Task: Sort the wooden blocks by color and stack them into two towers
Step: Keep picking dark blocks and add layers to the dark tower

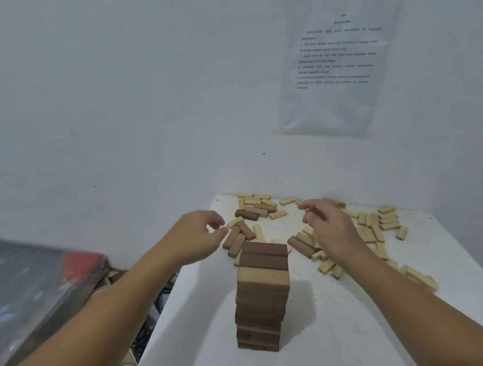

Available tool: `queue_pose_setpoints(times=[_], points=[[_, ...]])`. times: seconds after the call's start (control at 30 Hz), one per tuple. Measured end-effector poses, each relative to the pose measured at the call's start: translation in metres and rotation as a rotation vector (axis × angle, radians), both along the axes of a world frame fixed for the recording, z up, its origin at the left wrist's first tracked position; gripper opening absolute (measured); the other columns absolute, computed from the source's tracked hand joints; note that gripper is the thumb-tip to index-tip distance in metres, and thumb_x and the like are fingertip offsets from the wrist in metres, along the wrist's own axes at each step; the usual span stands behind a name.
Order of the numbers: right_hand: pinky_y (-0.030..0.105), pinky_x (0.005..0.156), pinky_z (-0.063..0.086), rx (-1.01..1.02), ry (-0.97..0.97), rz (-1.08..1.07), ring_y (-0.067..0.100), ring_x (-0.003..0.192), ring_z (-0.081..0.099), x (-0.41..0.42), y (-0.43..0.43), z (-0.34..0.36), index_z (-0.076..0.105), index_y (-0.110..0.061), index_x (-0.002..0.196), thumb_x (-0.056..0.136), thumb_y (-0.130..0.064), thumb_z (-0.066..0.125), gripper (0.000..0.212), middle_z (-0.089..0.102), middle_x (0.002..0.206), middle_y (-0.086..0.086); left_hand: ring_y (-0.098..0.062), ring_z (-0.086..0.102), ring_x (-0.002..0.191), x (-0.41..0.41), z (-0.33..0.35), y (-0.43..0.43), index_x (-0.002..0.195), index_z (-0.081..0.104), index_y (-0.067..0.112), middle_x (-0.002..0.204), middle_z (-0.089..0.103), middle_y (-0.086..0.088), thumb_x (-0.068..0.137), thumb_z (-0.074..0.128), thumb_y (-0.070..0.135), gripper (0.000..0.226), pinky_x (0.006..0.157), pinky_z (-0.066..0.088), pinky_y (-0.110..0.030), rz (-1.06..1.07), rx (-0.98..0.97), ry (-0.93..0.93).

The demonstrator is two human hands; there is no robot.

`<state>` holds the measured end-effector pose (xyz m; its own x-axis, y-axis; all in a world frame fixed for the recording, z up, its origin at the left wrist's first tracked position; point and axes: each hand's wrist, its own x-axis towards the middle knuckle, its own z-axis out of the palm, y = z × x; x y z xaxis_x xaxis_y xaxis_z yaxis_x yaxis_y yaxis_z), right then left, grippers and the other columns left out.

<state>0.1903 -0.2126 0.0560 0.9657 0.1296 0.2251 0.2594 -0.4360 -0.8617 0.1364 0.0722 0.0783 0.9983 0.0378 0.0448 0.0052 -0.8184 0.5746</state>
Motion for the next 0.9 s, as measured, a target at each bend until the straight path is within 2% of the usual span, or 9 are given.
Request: queue_pose_setpoints(times=[0.07,0.13,0.23,0.33,0.47,0.57,0.67,0.77,0.9], points=[[0.026,0.062,0.046,-0.040,0.013,0.006,0.020,0.064,0.053,0.021,0.008,-0.015,0.069,-0.037,0.107,0.103,-0.019,0.049,0.027,0.067,0.097,0.009,-0.012,0.060,0.111,0.019,-0.018,-0.007,0.129,0.065,0.027,0.122,0.063,0.013,0.098,0.060,0.048,0.038,0.089,0.047,-0.027,-0.009,0.094,0.045],[0.019,0.064,0.048,-0.088,0.034,0.044,0.013,0.076,0.059,0.041,0.016,-0.028,0.069,-0.040,0.103,0.101,-0.017,0.054,0.027,0.067,0.098,0.000,-0.015,0.057,0.121,0.037,-0.032,-0.012,0.137,0.061,0.026,0.134,0.059,0.010,0.099,0.057,0.050,0.045,0.098,0.047,-0.030,-0.021,0.173,0.078],[0.031,0.094,0.047,-0.309,0.072,0.168,0.011,0.107,0.056,0.068,0.032,-0.042,0.066,-0.042,0.109,0.095,-0.019,0.066,0.027,0.062,0.108,-0.015,-0.016,0.051,0.131,0.065,-0.045,-0.008,0.143,0.056,0.029,0.144,0.053,0.009,0.098,0.059,0.037,0.046,0.103,0.046,-0.033,-0.071,0.222,0.143],[0.045,0.115,0.030,-0.533,0.058,0.286,0.014,0.132,0.040,0.087,0.053,-0.045,0.061,-0.044,0.125,0.093,-0.023,0.069,0.039,0.053,0.131,-0.021,-0.014,0.050,0.131,0.083,-0.050,0.001,0.142,0.055,0.041,0.142,0.050,0.012,0.087,0.063,0.012,0.063,0.104,0.048,-0.034,-0.187,0.264,0.241],[0.042,0.111,0.022,-0.693,0.001,0.429,0.014,0.145,0.022,0.105,0.083,-0.046,0.048,-0.043,0.144,0.088,-0.009,0.062,0.067,0.036,0.154,-0.019,-0.010,0.053,0.118,0.089,-0.054,0.007,0.123,0.054,0.064,0.127,0.049,0.017,0.081,0.069,0.013,0.068,0.098,0.052,-0.035,-0.339,0.218,0.253],[0.040,0.109,0.020,-0.778,0.012,0.507,0.014,0.146,0.019,0.118,0.096,-0.055,0.045,-0.046,0.147,0.082,-0.005,0.057,0.077,0.035,0.151,-0.025,-0.006,0.048,0.127,0.091,-0.055,0.010,0.133,0.056,0.054,0.137,0.048,0.018,0.080,0.072,0.011,0.070,0.105,0.044,-0.028,-0.417,0.184,0.215],[0.037,0.107,0.015,-0.867,-0.037,0.524,0.013,0.142,0.019,0.120,0.103,-0.058,0.055,-0.044,0.140,0.084,-0.003,0.056,0.070,0.039,0.140,-0.028,-0.004,0.047,0.129,0.093,-0.057,0.011,0.141,0.054,0.049,0.143,0.047,0.021,0.081,0.079,0.022,0.071,0.105,0.041,-0.026,-0.433,0.196,0.231],[0.034,0.102,0.015,-0.841,-0.051,0.504,0.012,0.141,0.020,0.121,0.101,-0.062,0.064,-0.041,0.130,0.089,-0.010,0.060,0.052,0.039,0.123,-0.030,-0.008,0.053,0.120,0.095,-0.060,0.011,0.137,0.058,0.047,0.133,0.053,0.015,0.080,0.081,0.024,0.065,0.093,0.042,-0.019,-0.404,0.195,0.176],[0.038,0.102,0.024,-0.815,0.030,0.437,0.019,0.143,0.024,0.123,0.091,-0.065,0.068,-0.037,0.127,0.085,-0.023,0.072,0.045,0.040,0.128,-0.030,-0.010,0.059,0.109,0.091,-0.070,0.013,0.132,0.064,0.032,0.121,0.056,0.012,0.078,0.084,0.029,0.058,0.095,0.053,-0.033,-0.307,0.160,0.114]])
